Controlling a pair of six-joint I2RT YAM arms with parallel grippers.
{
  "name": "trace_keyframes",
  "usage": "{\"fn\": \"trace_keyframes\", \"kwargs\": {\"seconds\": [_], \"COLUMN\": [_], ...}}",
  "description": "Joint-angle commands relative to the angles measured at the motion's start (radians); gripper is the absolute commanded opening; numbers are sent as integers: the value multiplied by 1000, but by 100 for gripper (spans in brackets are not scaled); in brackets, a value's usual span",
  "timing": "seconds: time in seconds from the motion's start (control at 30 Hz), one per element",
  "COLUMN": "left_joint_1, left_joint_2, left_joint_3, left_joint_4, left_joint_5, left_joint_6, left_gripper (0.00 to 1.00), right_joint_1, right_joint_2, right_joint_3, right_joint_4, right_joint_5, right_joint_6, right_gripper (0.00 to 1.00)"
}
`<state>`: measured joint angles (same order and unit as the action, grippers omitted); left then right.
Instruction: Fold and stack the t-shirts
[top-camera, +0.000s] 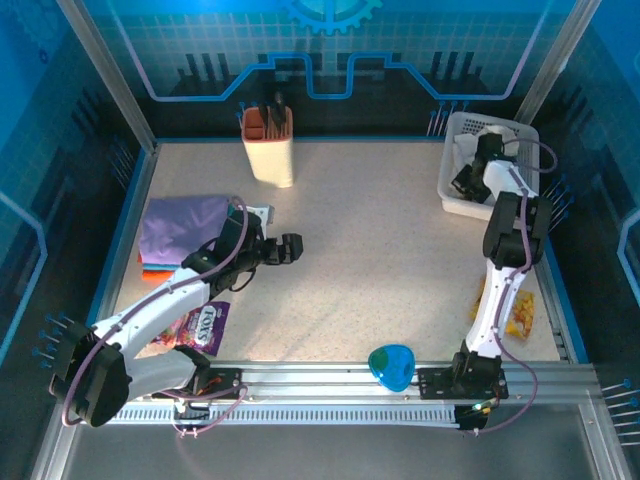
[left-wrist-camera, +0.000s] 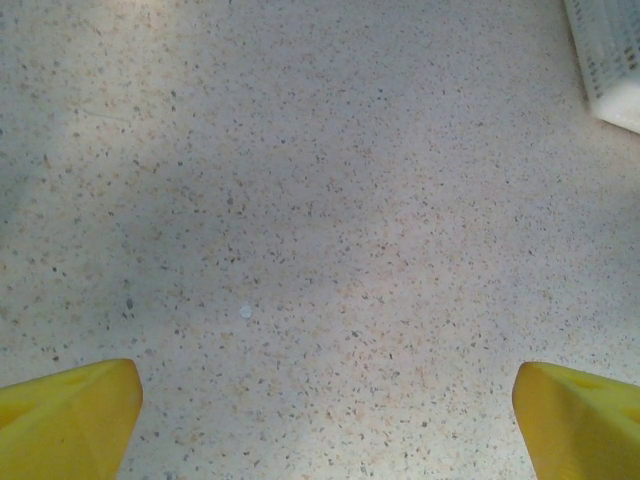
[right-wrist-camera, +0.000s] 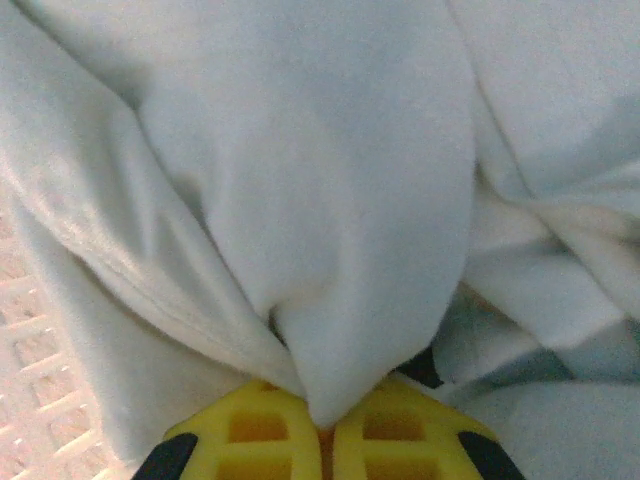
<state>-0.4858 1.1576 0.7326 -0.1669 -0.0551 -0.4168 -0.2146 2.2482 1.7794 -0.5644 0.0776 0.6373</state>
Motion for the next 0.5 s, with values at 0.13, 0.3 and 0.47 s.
{"fn": "trace_keyframes", "kwargs": {"seconds": [0.13,0.3,0.47], "left_joint_1": [-15,-20,-28], "left_joint_2": [-24,-28,-29], "left_joint_3": [-26,-33,-38], "left_joint_4": [32,41,58], "left_joint_5": [7,24,34], "left_joint_6": [-49,-72,-89], "left_gripper": [97,97,97], "right_joint_1": [37,101,166], "right_joint_2": [-320,-466,-613], "right_joint_3": [-299,-490,-656], "right_joint_4": [257,446,603], "right_joint_5": [172,278,447], "right_joint_6": [12,-98,-117], "right_gripper": [0,0,0]}}
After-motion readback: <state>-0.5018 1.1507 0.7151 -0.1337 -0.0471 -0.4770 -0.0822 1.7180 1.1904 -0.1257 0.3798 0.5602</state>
